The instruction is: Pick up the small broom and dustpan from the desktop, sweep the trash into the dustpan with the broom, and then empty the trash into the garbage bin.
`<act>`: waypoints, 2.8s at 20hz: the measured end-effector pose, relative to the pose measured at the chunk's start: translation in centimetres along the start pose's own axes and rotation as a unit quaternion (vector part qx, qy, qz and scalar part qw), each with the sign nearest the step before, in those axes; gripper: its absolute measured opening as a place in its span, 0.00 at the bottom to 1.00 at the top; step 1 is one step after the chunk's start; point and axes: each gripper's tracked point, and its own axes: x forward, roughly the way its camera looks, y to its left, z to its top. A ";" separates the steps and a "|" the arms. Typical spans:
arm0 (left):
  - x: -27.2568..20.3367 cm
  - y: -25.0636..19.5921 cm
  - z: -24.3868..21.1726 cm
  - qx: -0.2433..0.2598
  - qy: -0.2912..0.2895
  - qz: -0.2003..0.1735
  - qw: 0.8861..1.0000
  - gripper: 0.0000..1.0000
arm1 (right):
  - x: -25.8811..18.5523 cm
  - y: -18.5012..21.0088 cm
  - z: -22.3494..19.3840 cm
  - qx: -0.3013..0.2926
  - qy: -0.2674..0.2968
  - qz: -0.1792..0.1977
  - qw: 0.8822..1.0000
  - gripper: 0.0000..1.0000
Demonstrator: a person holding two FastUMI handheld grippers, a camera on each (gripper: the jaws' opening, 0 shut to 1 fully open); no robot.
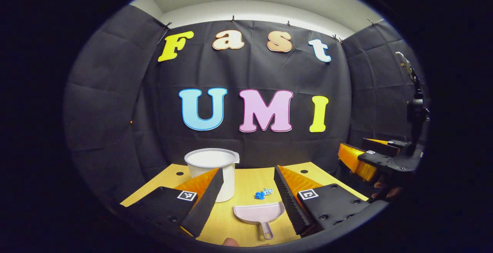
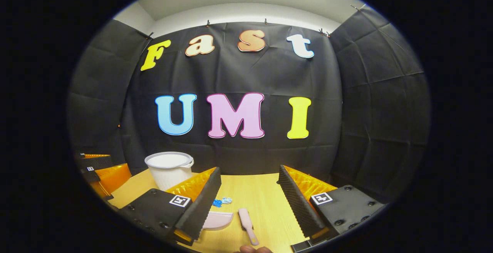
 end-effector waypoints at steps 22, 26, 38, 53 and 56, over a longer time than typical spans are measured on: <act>-2.7 -1.8 0.1 -0.002 -0.029 -0.067 0.997 0.78 | -4.7 1.4 1.3 -0.026 -0.034 -0.026 0.999 0.90; -3.8 -1.4 0.2 0.004 -0.035 -0.048 0.998 0.78 | -5.1 1.5 0.1 -0.022 -0.012 -0.021 0.999 0.97; -0.7 -1.3 -2.0 -0.030 0.023 -0.014 0.999 0.78 | -1.8 1.0 -2.5 -0.046 0.021 0.001 0.999 0.97; 8.8 -6.1 -18.4 -0.088 0.298 -0.007 0.950 0.80 | 10.6 -2.4 -6.3 -0.053 0.038 0.052 0.997 0.98; 9.6 -6.7 -23.4 -0.085 0.362 0.004 0.928 0.80 | 12.2 -2.1 -9.0 -0.065 0.058 0.083 0.993 0.98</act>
